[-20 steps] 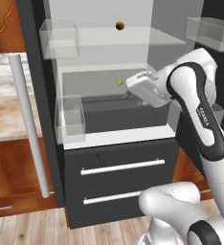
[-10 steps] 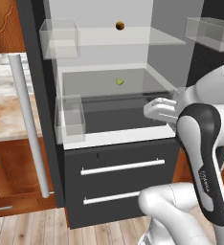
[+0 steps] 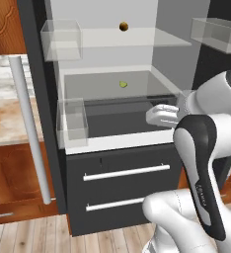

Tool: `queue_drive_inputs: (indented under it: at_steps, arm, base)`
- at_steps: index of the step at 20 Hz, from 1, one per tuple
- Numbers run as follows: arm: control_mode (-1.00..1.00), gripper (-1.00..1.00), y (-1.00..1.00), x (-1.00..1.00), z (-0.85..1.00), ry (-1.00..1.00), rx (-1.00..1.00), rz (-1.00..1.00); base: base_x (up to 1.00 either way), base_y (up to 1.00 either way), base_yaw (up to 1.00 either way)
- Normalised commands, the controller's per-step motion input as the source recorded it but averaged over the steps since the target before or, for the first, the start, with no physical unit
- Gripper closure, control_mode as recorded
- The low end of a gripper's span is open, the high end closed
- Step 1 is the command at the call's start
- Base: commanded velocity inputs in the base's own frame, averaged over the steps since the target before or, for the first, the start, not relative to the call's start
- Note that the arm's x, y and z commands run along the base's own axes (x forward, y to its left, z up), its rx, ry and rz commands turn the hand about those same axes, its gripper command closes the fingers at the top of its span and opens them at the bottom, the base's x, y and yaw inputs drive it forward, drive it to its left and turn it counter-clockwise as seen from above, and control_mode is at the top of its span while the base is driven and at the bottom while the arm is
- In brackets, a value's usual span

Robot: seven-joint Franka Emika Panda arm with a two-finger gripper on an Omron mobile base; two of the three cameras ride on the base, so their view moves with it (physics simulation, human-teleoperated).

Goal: Take the lemon wedge from the fridge and place it on the plate with fish on the dining counter.

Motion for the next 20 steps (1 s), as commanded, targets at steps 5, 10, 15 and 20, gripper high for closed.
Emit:
queue_drive_inputs:
  at_steps: [5, 10, 15, 20]
  arm:
    - [1.0, -1.0, 0.0, 0.03, 0.0, 0.0, 0.0, 0.0]
    - [1.0, -1.0, 0.0, 0.0, 0.0, 0.0, 0.0, 0.0]
    - [1.0, -1.0, 0.0, 0.0, 0.0, 0.0, 0.0, 0.0]
    - [1.0, -1.0, 0.0, 0.0, 0.0, 0.0, 0.0, 0.0]
  base:
    - [0.36, -0.06, 0.0]
    - [0.83, -0.53, 0.0]
    - [0.76, -0.39, -0.01]
    - [0.89, 0.23, -0.01]
